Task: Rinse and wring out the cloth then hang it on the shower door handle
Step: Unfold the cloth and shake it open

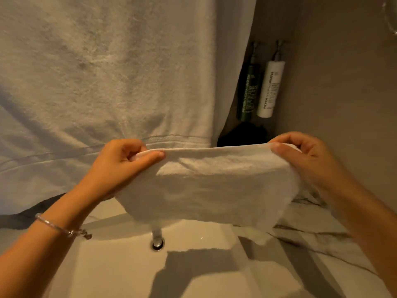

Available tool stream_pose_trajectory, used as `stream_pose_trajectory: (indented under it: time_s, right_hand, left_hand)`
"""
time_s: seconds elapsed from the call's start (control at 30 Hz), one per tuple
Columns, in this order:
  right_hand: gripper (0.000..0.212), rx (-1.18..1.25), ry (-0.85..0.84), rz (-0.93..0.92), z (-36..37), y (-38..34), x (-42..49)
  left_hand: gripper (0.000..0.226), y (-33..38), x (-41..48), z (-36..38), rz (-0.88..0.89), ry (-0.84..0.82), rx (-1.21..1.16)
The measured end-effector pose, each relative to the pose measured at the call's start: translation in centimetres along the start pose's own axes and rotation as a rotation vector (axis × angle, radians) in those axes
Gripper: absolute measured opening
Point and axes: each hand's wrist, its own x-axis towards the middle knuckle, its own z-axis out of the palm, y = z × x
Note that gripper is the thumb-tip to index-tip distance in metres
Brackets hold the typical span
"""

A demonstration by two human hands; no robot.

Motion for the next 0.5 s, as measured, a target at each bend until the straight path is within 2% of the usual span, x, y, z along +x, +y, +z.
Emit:
stream_pose_trajectory:
  time_s: [0.1, 0.33, 0.5]
  right_hand:
    - [0.011, -0.013, 0.139, 0.088, -1.8, -1.2, -3.6]
    - [0.018, -0.160, 0.440, 0.147, -7.3, -5.0, -15.1]
    - [0.016, -0.300, 0.610, 0.186, -12.4, -8.7, -26.0]
  left_hand:
    - [0.039, 2.4, 0.4, 0.5, 0.027, -0.113, -0.273]
    - [0.026, 8.2, -0.7, 6.0, 0.041, -0.426, -0.662]
    - [0.017, 15.8, -2.8, 11.2, 0.110, -0.724, -0.811]
